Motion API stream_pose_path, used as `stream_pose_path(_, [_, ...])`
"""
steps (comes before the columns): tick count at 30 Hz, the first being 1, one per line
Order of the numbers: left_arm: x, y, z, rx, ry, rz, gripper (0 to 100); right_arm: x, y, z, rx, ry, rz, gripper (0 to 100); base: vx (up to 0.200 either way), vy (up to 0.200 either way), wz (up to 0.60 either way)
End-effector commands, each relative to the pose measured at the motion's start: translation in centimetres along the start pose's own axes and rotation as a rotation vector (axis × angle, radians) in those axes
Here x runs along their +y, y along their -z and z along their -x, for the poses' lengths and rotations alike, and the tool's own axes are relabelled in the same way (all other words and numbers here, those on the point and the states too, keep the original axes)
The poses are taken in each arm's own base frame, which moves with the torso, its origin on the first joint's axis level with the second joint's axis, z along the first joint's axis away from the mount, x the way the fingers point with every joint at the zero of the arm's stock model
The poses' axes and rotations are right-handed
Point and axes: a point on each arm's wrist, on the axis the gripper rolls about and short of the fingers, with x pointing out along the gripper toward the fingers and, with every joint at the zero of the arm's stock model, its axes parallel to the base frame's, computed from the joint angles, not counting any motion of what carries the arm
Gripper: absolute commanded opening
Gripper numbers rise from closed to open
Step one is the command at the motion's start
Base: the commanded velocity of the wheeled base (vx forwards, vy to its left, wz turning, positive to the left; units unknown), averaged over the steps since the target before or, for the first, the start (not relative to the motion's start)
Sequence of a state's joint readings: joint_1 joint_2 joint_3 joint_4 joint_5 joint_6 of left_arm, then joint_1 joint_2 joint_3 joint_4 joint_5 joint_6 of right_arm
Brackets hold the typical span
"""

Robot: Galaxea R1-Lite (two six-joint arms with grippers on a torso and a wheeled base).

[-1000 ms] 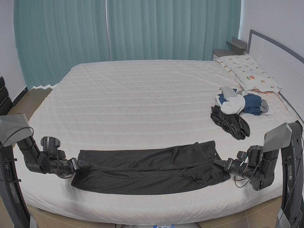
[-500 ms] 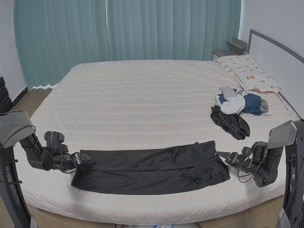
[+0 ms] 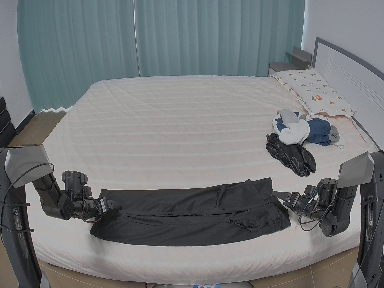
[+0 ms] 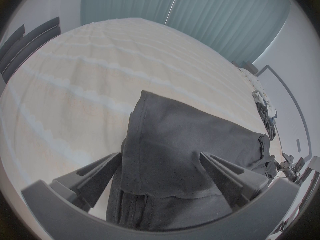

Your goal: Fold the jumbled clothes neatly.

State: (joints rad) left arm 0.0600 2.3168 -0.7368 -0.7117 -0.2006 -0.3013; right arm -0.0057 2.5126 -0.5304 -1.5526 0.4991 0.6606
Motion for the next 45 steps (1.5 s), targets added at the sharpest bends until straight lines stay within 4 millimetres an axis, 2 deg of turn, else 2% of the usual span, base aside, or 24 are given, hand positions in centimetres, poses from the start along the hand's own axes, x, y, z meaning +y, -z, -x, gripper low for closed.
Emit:
stream_pose_path(1, [0.1, 0.3, -0.3, -0.005, 0.004, 0.001, 100, 0.2, -0.1, 0.0, -0.005, -0.010, 0.005, 100, 0.000, 0.000, 0.00])
stream_pose_path(2, [0.1, 0.3, -0.3, -0.006, 0.006, 0.000, 0, 0.2, -0.1, -0.1, -0.006, -0.009, 0.005, 100, 0.000, 0.000, 0.00])
stream_pose_path(9, [0.1, 0.4, 0.0, -0.004, 0.007, 0.001, 0, 0.2, -0.1, 0.0, -0.004, -0.009, 0.003, 100, 0.000, 0.000, 0.00])
stream_pose_path(23, [1.0, -0.9, 1.3, -0.042, 0.020, 0.040, 0, 0.2, -0.4, 0.1, -0.015, -0.011, 0.000, 100, 0.000, 0.000, 0.00])
stream_pose_path(27, [1.1, -0.9, 1.3, -0.040, 0.017, 0.045, 0, 1.1, -1.1, 0.4, -0.036, -0.033, -0.037, 100, 0.000, 0.000, 0.00])
stream_pose_path(29, [1.1, -0.8, 1.2, -0.040, 0.018, 0.046, 0, 2.0, -2.4, 0.9, -0.075, -0.058, -0.095, 100, -0.200, 0.000, 0.00])
stream_pose_path(34, [1.1, -0.9, 1.3, -0.045, 0.019, 0.048, 0, 1.4, -3.4, 1.0, -0.111, -0.058, -0.112, 100, -0.040, 0.000, 0.00])
stream_pose_path(45, [0.8, -1.9, 1.4, -0.079, 0.033, 0.098, 0, 1.2, -3.5, 0.8, -0.113, -0.060, -0.113, 100, 0.000, 0.000, 0.00])
